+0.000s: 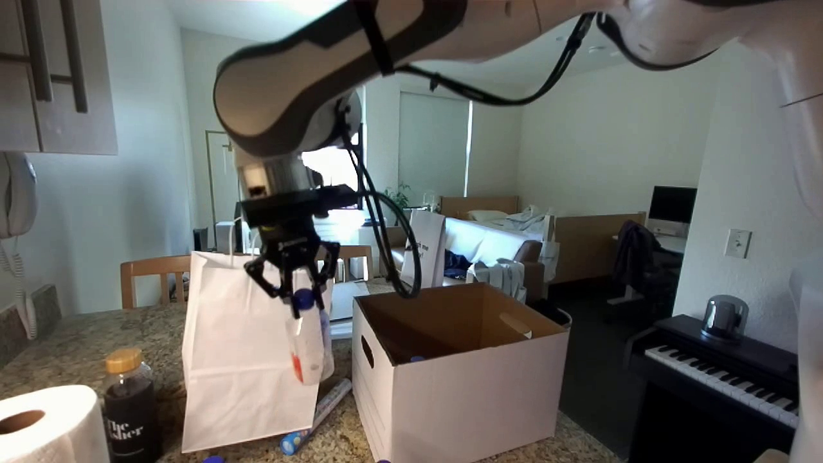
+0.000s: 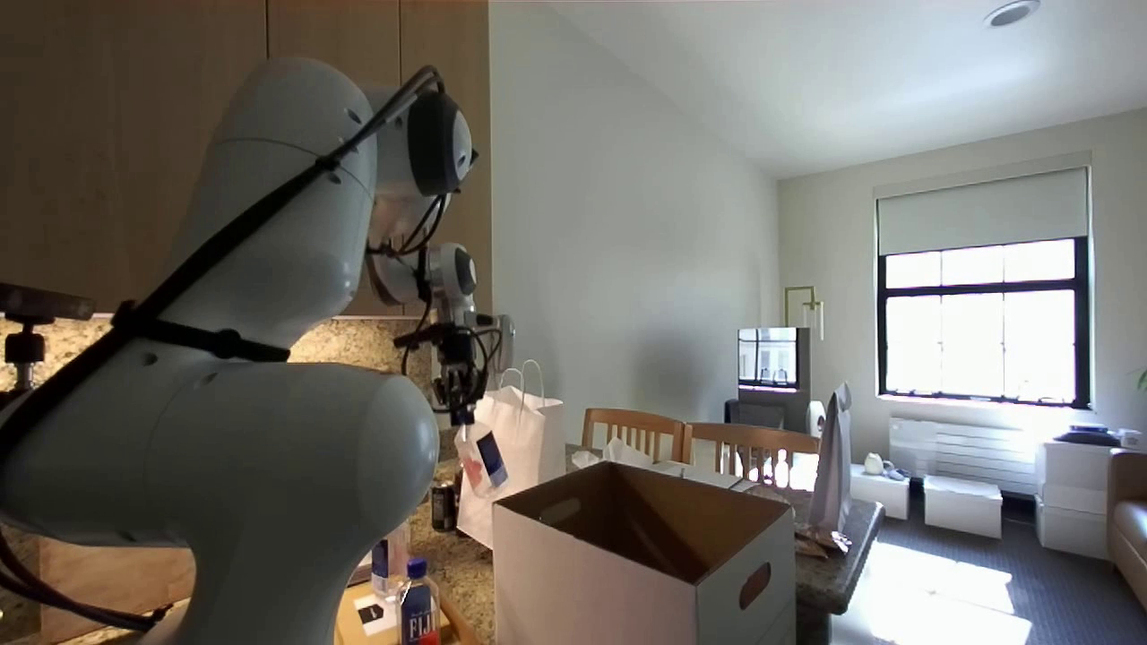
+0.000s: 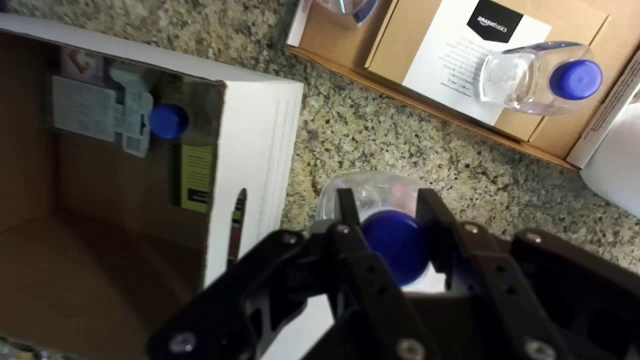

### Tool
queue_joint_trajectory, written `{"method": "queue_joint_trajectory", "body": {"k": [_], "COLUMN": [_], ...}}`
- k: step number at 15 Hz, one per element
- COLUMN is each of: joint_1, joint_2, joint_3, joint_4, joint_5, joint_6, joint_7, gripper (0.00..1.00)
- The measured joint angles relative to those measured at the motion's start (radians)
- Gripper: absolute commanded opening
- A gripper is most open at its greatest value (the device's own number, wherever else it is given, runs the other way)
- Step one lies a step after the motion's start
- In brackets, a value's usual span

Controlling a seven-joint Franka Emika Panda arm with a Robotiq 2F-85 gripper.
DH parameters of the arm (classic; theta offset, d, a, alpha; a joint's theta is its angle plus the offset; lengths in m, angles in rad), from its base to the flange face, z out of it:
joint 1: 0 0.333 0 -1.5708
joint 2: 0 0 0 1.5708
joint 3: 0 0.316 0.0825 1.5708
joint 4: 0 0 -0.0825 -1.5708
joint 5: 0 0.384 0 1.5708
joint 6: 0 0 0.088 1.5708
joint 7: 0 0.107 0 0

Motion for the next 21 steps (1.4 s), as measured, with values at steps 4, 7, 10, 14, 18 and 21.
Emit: {"method": "queue_joint_trajectory", "body": {"k": [4, 7, 10, 14, 18, 21], "joint_1": [-0.063, -0.166, -0.296, -0.460, -0.598, -0.669], "joint_2": [-0.171, -0.290, -0.366, -0.388, -0.337, -0.228], "joint_3": [0.011, 0.010, -0.023, -0.108, -0.206, -0.266], "joint_4": [0.019, 0.016, 0.016, 0.003, -0.028, -0.016], "joint_5": [0.025, 0.084, 0.170, 0.186, 0.185, 0.217], "joint_6": [-0.154, -0.215, -0.286, -0.296, -0.175, -0.139], "joint_7": [0.079, 0.088, 0.051, 0.002, 0.001, -0.039], "gripper": [0.14, 0.14, 0.14, 0.14, 0.14, 0.14]}}
